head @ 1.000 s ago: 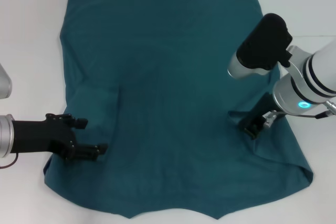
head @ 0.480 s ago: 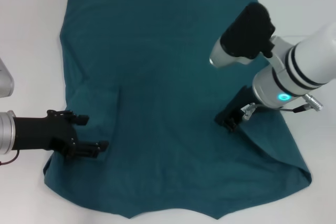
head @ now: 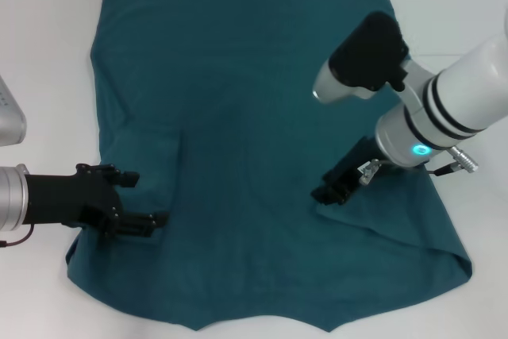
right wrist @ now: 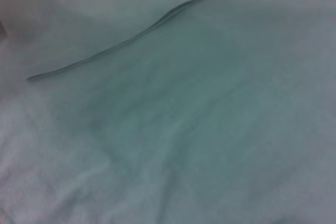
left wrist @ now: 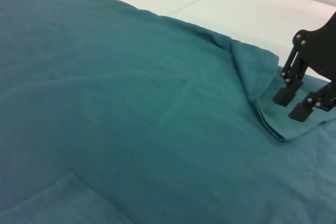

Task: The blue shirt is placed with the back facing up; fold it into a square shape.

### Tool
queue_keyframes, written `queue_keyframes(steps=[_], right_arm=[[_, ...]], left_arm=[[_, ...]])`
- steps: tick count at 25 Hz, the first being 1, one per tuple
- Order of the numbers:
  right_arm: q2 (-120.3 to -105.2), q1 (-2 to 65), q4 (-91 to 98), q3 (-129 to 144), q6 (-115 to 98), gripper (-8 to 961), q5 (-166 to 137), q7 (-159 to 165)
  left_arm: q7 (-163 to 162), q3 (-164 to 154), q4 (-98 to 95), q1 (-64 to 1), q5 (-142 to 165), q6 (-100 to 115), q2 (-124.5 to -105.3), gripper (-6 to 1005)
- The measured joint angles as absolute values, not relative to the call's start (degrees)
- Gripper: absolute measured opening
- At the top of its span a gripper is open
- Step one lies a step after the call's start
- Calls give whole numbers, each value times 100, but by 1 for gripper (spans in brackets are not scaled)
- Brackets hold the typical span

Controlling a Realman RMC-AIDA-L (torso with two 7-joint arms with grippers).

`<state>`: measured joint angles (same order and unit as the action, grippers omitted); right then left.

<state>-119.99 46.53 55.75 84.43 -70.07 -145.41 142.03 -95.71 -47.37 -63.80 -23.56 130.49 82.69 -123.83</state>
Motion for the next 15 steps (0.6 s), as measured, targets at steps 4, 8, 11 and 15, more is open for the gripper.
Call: queue_keyframes(steps=[4,8,11,15], right_arm=[[-11970,4543,5704,8201,-7126,268,-14907,14256],[-11996,4353,5965,7996,-7154,478,-15829,14568],[-11988,4261,6023,7879,-7156,582,-16009,14649],[-11985,4192,6024,7698,-7174,484,-16140,14656]], left_arm=[[-9571,-4738,-6380,-2356,13049,8271,-12384,889],[-9571,-4737,-6380,-2363,13047,8269,-12384,889],[-9571,-4737,-6380,-2383,13044,8270,-12384,888],[-9585,-4737,-6381,-2408,13049,8270,-12384,887]])
